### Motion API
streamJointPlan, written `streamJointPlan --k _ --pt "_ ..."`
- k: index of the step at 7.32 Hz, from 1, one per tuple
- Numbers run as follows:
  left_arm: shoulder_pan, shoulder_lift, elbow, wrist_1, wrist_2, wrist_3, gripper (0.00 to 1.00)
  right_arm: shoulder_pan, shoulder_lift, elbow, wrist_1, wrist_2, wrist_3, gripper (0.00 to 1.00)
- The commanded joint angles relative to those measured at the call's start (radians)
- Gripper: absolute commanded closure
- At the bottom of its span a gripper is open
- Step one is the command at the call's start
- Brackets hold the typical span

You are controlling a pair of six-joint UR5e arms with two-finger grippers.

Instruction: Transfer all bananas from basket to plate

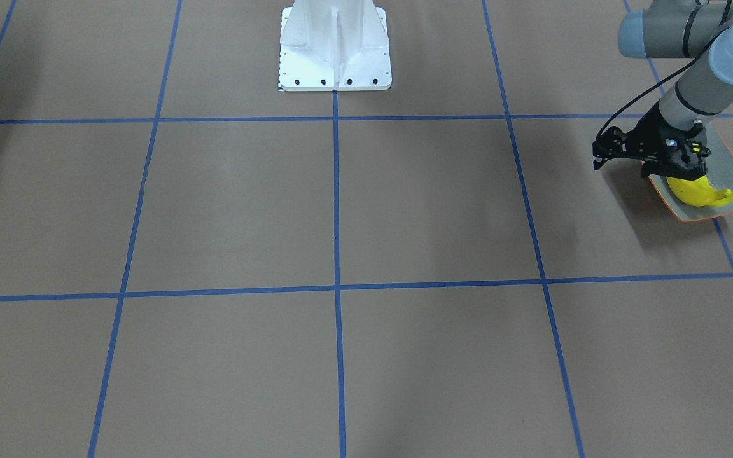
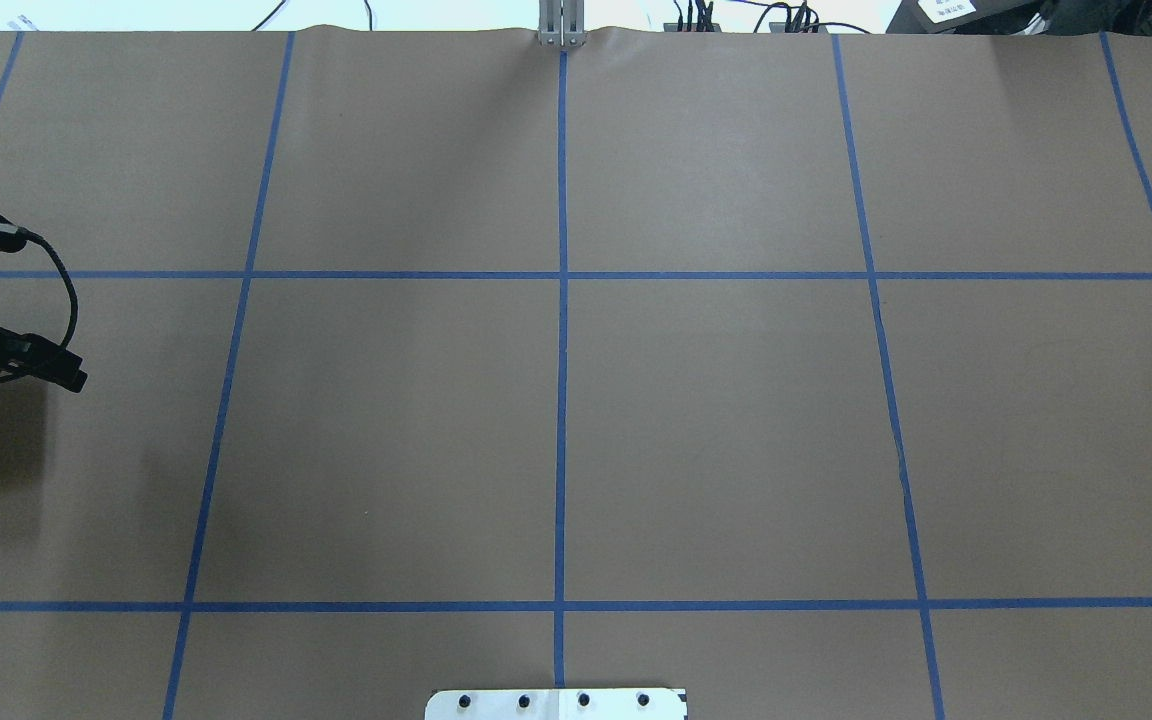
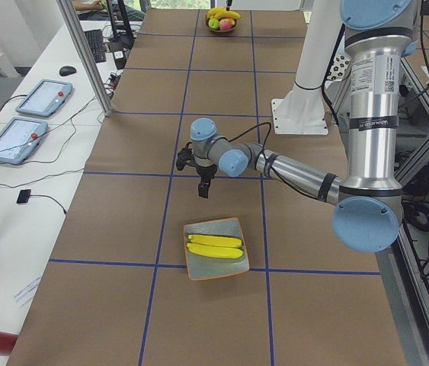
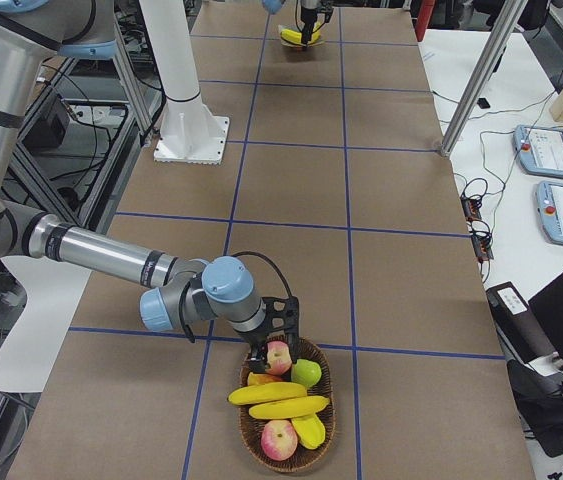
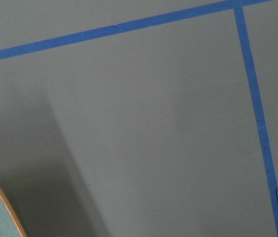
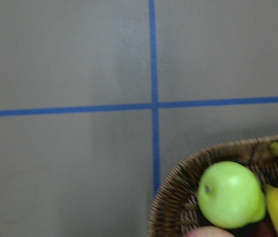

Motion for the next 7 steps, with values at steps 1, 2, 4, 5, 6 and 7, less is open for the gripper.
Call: streamJointPlan --k 1,2,4,5,6,7 --pt "0.000 -0.002 -0.005 -0.003 -0.002 -0.021 0.01 0.008 -0.011 -0.111 0.088 -0.011 -0.052 0.00" --pt "0.000 -0.008 -0.005 -0.003 -0.002 -0.021 0.01 0.008 -0.008 -0.140 0.114 -0.037 -0.055 0.00" --pt "0.000 -0.009 -0.005 -0.003 -0.002 -0.021 0.01 0.007 0.011 -0.199 0.137 -0.074 -0.052 0.01" --pt "0.000 -0.009 -0.005 -0.003 0.001 -0.020 0.01 0.007 0.023 -0.213 0.144 -0.071 -0.049 0.02" --pt "0.000 -0.009 -0.005 -0.003 0.003 -0.020 0.01 0.005 0.025 -0.225 0.142 -0.070 -0.048 0.04" --pt "0.000 -0.009 -0.006 -0.003 0.004 -0.020 0.01 0.005 0.032 -0.225 0.142 -0.067 -0.046 0.07"
